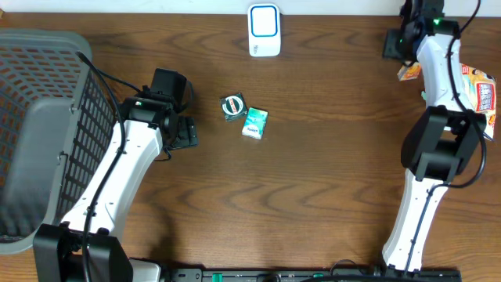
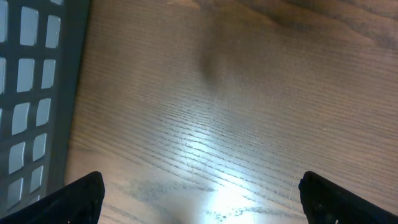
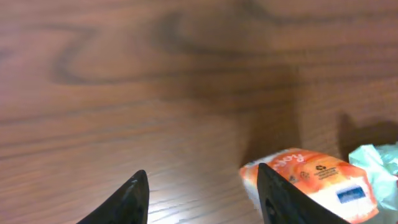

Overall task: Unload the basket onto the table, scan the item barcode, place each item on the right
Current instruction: 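Carry the Kleenex pack to the right edge and release it, then reach the right gripper to the small teal tissue pack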

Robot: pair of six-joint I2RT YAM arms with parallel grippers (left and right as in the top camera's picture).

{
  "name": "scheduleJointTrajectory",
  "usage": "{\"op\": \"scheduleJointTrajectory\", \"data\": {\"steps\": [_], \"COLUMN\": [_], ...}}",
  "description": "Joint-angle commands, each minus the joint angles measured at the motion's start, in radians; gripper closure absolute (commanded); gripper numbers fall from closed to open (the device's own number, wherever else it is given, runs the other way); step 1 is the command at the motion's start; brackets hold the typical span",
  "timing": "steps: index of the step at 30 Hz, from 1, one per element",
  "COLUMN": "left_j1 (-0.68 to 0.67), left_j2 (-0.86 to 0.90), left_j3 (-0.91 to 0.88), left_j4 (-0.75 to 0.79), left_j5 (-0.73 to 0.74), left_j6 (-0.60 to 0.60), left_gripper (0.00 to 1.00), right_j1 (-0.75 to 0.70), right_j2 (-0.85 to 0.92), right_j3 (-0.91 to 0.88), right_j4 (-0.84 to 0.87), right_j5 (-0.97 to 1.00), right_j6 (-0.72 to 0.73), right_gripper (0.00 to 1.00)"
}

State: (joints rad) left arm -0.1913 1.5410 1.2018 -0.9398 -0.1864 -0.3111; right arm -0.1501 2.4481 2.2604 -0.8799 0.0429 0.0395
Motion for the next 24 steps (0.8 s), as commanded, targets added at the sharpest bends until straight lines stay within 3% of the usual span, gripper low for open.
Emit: {"op": "scheduleJointTrajectory", "data": {"steps": [1, 8, 15, 18, 24], "left_j1": [0.005, 0.005, 0.005, 0.005, 0.005], "left_j2": [-0.013, -0.013, -0.013, -0.013, -0.013], "left_j3": [0.004, 0.004, 0.004, 0.004, 0.004], "left_j4": [-0.005, -0.005, -0.005, -0.005, -0.005], "left_j5": [-0.009, -0.009, -0.009, -0.009, -0.009], "left_j6": [-0.005, -0.005, -0.005, -0.005, -0.005], "left_gripper": [0.02, 0.02, 0.02, 0.03, 0.02], "right_j1": [-0.024, -0.038, -0.029, -0.011, 0.029], "right_j2": [0.008, 0.003, -0.039, -0.077, -0.11], "right_j3": [0.0, 0.002, 0.004, 0.004, 0.003], "right_j4": [-0.007, -0.08, -0.162, -0.181, -0.246], "right_j5": [0.103, 0.272, 0.232, 0.018, -0.668], "right_j6": [-0.01, -0.01, -0.01, -0.01, -0.011], "right_gripper": [0.5, 0.5, 0.44, 0.43, 0.35]}}
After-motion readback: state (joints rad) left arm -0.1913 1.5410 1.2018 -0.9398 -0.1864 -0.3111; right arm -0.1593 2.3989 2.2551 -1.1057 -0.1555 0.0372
